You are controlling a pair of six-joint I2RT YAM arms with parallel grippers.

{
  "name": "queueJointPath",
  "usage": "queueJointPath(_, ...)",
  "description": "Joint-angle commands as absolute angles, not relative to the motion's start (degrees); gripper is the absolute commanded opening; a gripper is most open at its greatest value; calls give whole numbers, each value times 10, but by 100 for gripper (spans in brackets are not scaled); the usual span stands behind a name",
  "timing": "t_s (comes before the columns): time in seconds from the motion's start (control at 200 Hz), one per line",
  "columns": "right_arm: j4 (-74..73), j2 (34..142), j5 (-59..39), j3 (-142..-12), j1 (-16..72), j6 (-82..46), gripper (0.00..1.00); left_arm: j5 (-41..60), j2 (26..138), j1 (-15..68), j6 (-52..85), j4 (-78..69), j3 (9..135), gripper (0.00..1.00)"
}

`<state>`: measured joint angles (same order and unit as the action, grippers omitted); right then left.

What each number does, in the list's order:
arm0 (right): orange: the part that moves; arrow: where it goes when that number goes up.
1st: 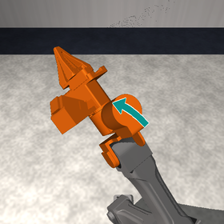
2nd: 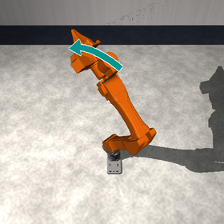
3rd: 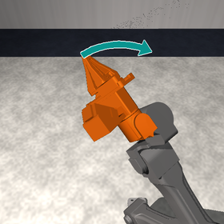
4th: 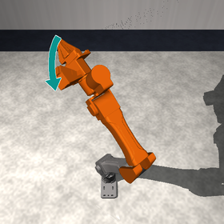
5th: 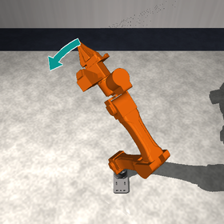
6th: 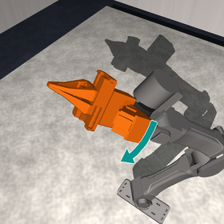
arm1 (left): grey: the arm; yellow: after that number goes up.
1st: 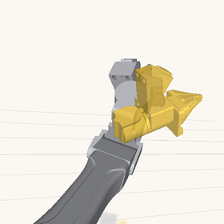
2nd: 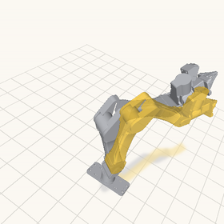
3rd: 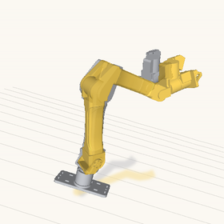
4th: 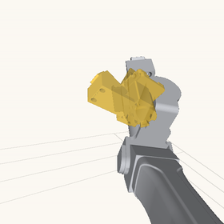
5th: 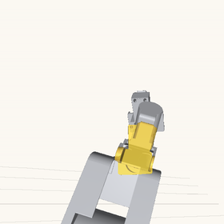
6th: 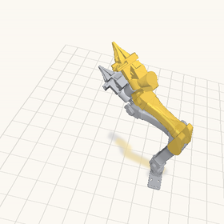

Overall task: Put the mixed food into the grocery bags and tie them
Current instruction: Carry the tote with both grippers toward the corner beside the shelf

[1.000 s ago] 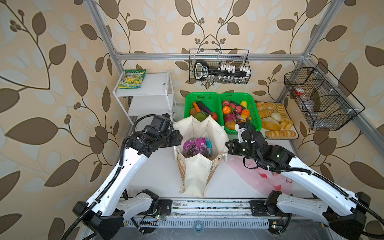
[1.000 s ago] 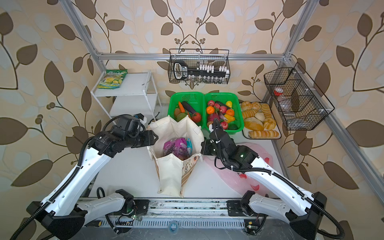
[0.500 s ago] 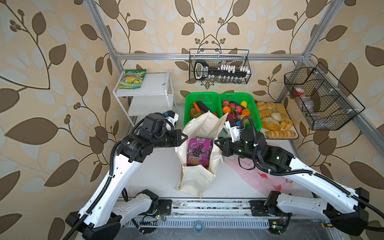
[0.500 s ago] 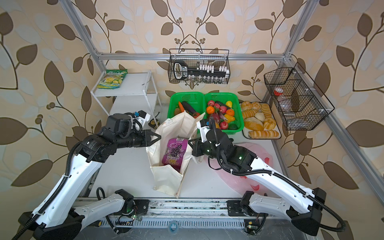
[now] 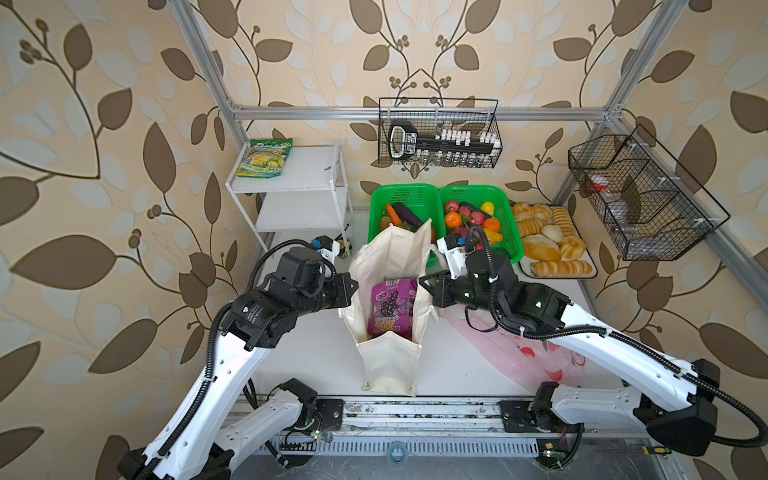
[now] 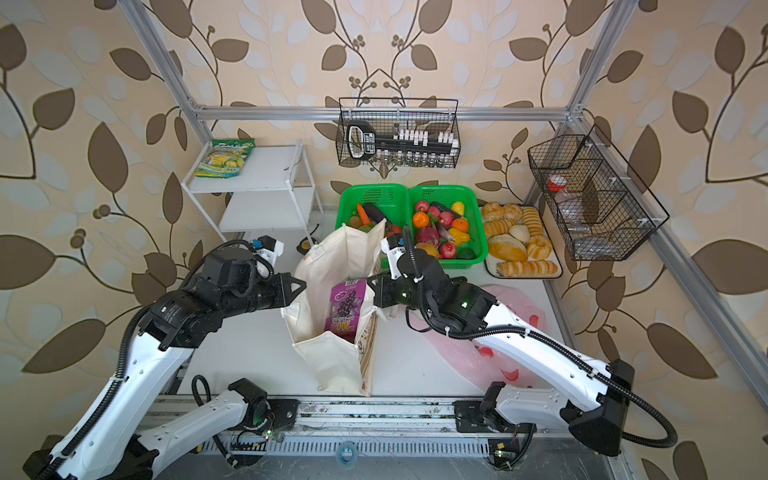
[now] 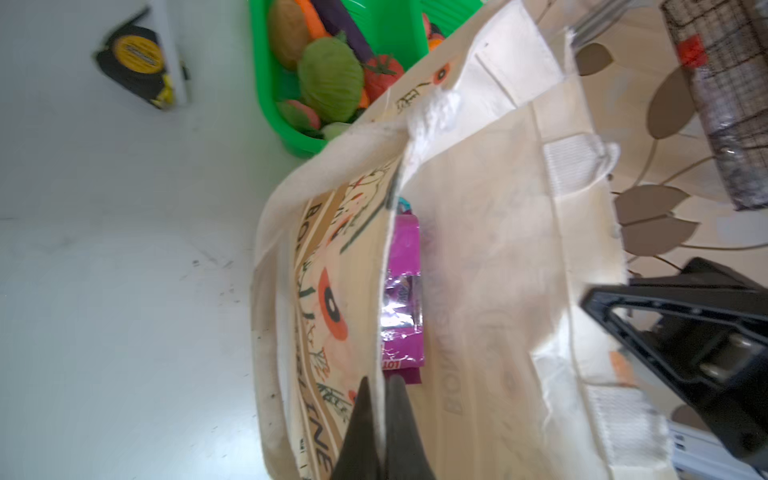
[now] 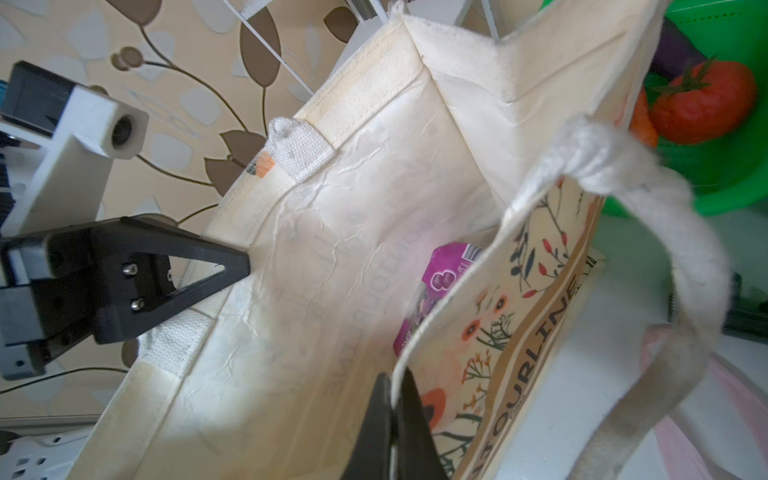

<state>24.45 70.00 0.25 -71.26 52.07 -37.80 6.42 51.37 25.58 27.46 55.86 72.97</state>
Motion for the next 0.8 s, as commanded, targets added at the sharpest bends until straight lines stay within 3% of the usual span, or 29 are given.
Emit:
queueJointPath(0.0,177,730,-10,-787,542,-353,0,-136,500,258,222,548,821,0)
queueJointPath(0.235,100,845,-10,-873,580,-354,0,-311,540,213,123,601,885,0)
queueJointPath(0.485,50,1005,-14,-1014,603,-354,0,-48,584,-113,90,553,889,0)
queueJointPath(0.795,61,1205,7,-1264,644,-323,0,28,658,-276,102,458,934,0)
